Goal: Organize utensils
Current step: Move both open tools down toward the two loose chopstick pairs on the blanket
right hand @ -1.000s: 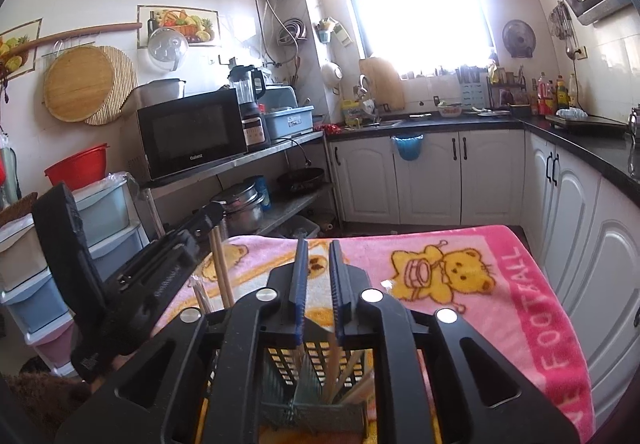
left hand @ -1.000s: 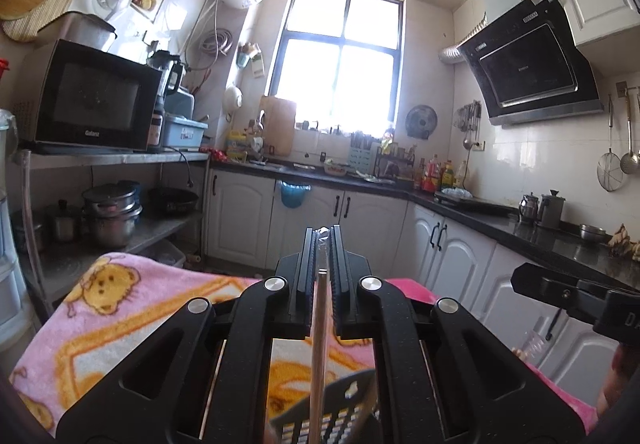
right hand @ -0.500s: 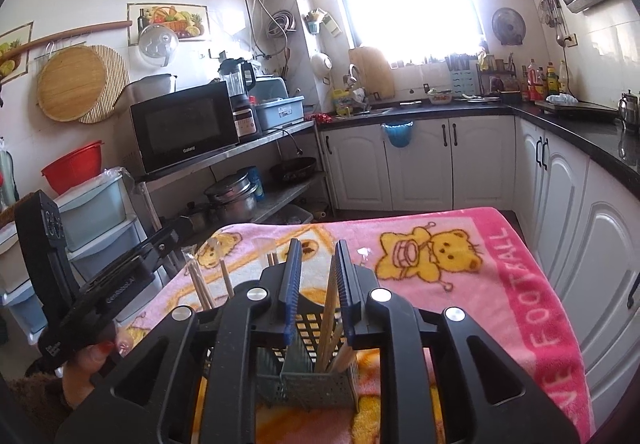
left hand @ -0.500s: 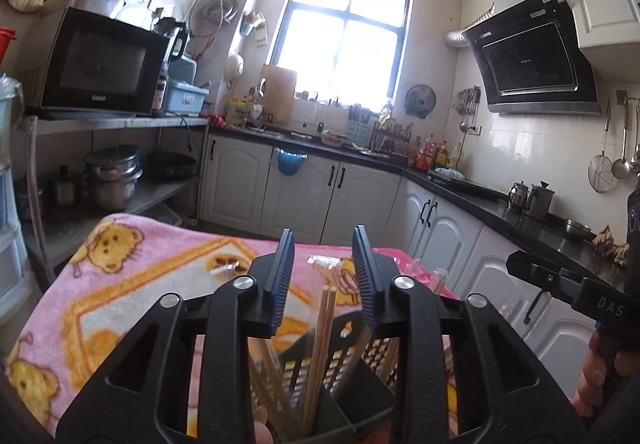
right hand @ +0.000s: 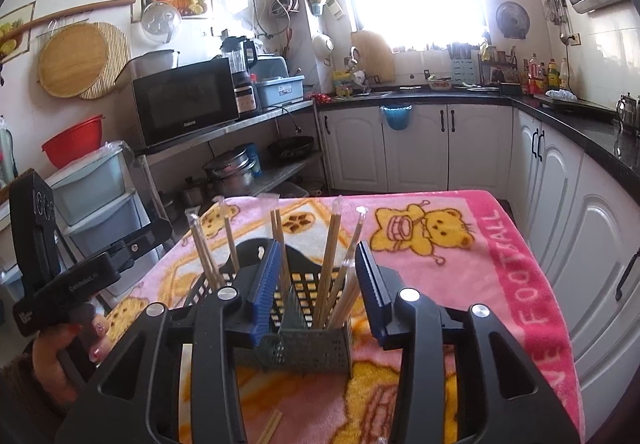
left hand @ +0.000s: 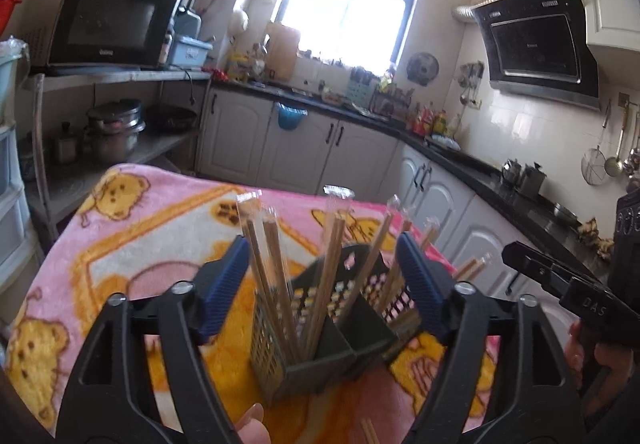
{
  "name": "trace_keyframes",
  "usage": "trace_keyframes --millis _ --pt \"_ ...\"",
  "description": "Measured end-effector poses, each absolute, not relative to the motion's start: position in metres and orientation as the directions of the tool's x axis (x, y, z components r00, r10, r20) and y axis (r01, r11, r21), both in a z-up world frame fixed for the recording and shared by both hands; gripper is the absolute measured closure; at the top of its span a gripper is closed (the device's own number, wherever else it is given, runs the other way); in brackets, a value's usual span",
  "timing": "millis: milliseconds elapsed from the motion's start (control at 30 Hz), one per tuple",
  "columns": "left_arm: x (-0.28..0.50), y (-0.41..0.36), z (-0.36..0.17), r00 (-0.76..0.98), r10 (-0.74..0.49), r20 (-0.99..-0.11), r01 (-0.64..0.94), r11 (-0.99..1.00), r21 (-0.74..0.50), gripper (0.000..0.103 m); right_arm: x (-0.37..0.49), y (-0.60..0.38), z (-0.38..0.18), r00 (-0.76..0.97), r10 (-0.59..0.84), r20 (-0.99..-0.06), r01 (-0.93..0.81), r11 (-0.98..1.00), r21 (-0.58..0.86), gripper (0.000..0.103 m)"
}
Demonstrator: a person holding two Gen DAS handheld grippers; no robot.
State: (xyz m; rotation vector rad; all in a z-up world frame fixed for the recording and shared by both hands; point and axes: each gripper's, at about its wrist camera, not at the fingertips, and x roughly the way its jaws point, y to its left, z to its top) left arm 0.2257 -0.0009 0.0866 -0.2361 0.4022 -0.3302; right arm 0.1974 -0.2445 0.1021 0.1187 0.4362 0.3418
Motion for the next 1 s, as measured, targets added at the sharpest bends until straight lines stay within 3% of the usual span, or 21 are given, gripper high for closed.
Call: trace_keyframes --millis 33,200,700,1000 --pt "0.223 0.000 0.086 0.862 -0.368 -0.350 0.272 0.917 -0.292 0.022 0.196 -0.244 0.101 0.848 0.351 -0.398 -0.300 0.936 0.186 0.061" --pt "0.211 -0.002 0.081 0.842 -0.379 -0.383 0.279 0.915 -0.293 0.011 0.187 -0.244 0.092 0.832 0.356 -0.425 -0.300 0.934 0.194 0.058" --pt "0.186 -0.013 0.055 0.791 -0.402 -0.461 0.302 0.912 -0.277 0.010 0.151 -0.245 0.061 0.805 0.348 -0.481 -0.294 0.938 0.186 0.045" --pt "0.177 -0.022 0.042 0.768 -0.411 -0.491 0.314 0.910 -0.271 0.010 0.134 -0.253 0.049 0.794 0.329 -0.511 -0.269 0.944 0.190 0.043"
